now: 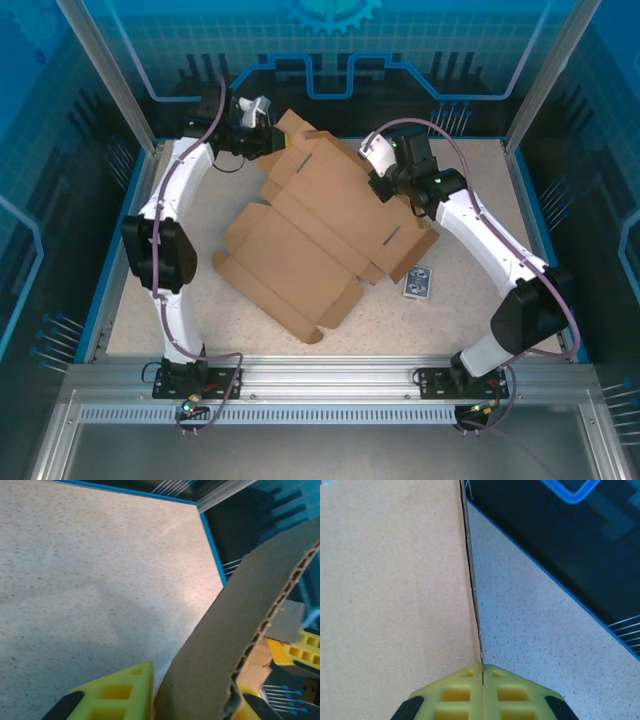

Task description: Fold the paper box

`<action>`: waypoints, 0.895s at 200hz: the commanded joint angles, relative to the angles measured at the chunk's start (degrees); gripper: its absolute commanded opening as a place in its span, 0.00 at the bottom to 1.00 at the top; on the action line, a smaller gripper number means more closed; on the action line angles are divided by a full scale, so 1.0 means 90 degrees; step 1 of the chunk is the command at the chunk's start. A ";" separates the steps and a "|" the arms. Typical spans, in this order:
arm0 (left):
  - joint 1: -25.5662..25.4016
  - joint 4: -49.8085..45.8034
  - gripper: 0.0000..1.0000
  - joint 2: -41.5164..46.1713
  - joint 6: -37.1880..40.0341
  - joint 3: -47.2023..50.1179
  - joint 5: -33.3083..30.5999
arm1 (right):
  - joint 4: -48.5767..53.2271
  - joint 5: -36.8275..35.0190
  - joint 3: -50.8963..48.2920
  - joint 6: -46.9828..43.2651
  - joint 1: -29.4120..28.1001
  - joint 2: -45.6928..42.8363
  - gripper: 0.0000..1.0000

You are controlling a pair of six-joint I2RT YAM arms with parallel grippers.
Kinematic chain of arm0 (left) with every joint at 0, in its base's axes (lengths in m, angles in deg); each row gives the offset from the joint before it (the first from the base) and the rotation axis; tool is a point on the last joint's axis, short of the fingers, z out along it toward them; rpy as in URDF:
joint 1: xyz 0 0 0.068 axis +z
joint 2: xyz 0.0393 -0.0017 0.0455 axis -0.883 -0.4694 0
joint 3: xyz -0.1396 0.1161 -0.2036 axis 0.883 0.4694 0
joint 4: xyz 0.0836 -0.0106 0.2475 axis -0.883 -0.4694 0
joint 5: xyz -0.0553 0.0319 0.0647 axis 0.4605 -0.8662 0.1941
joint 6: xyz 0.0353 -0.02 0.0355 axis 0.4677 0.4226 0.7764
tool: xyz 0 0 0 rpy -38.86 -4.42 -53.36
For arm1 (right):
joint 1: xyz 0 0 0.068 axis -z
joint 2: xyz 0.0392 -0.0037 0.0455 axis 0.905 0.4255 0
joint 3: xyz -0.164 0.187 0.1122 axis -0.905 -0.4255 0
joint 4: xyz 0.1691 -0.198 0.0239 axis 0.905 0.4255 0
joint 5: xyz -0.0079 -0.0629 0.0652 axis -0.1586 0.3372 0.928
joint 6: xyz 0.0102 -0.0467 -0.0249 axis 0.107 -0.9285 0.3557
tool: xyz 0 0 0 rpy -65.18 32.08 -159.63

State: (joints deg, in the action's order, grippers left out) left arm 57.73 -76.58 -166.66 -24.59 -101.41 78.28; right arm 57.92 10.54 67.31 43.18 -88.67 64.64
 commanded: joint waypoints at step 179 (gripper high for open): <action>-0.1563 0.5348 0.48 0.2155 -0.2091 0.5907 -0.2402 | 0.0186 -0.1167 0.0069 -0.0123 0.0092 0.1264 0.00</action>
State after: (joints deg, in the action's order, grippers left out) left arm 48.16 -41.24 -145.11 -36.46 -53.06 54.61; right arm 60.58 0.99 67.29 42.50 -87.38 75.85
